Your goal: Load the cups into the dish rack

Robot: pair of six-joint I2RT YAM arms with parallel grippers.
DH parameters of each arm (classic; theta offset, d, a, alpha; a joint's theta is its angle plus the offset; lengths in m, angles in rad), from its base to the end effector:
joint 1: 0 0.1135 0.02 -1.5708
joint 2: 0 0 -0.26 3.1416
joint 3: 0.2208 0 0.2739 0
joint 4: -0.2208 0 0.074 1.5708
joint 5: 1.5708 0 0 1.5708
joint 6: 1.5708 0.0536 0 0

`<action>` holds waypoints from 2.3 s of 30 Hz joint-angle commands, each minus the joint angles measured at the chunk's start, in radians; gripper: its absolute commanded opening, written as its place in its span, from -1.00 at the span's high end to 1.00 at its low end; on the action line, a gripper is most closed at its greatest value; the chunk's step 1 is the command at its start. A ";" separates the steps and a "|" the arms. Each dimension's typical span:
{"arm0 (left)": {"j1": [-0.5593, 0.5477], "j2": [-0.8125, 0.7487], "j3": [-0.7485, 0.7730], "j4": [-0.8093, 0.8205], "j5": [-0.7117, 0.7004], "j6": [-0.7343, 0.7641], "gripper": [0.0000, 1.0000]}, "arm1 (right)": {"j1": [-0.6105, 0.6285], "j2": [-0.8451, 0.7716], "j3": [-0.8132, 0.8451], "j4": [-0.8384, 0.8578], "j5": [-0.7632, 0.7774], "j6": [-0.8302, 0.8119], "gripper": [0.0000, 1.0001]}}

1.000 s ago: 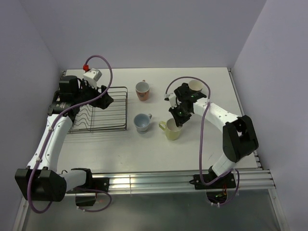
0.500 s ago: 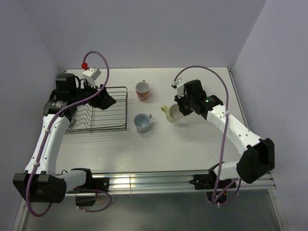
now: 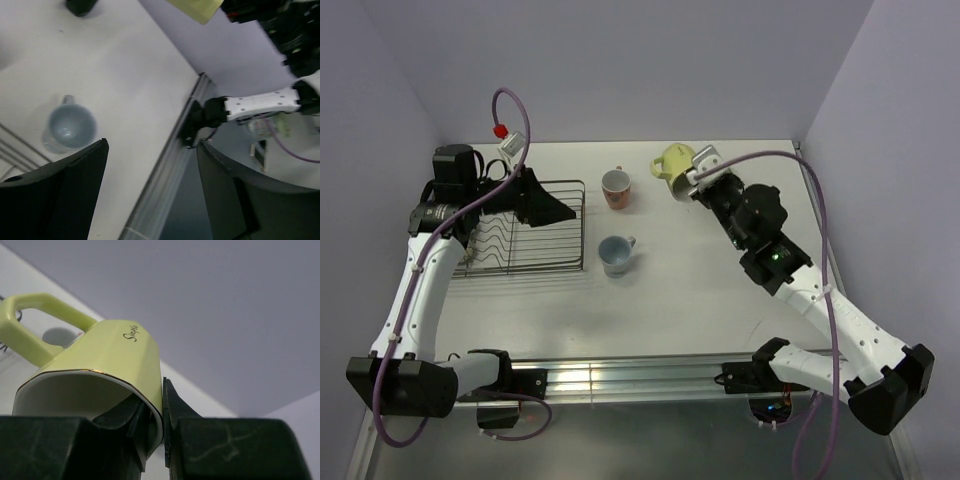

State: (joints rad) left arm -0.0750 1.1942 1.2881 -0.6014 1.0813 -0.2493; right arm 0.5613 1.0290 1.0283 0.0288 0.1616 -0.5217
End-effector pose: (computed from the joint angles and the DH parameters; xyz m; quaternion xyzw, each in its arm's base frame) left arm 0.2672 -0.0675 0.3918 0.1956 0.7589 -0.5080 0.3573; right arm 0.2417 0.1418 0.3996 -0.3085 0.6253 -0.0421 0.7156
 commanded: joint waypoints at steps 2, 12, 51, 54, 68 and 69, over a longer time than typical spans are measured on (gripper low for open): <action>-0.019 -0.005 -0.032 0.119 0.198 -0.185 -0.59 | 0.109 -0.073 -0.108 0.656 0.027 -0.382 1.00; -0.141 -0.022 -0.091 0.196 0.262 -0.294 -0.69 | 0.261 -0.070 -0.401 1.164 -0.342 -0.845 1.00; -0.345 -0.051 -0.200 0.460 0.129 -0.406 -0.07 | 0.448 0.046 -0.491 1.321 -0.450 -1.087 1.00; -0.347 -0.053 -0.211 0.480 0.126 -0.427 0.06 | 0.450 0.049 -0.494 1.329 -0.462 -1.091 1.00; -0.350 -0.068 -0.214 0.502 0.138 -0.404 0.99 | 0.454 0.065 -0.507 1.355 -0.462 -1.098 0.99; -0.350 -0.073 -0.211 0.499 0.134 -0.397 0.99 | 0.453 0.068 -0.508 1.358 -0.459 -1.104 0.83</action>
State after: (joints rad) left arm -0.4191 1.1465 1.0668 -0.1566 1.2343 -0.6701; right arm 1.0012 1.1000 0.5110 1.1755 -0.2741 -1.5955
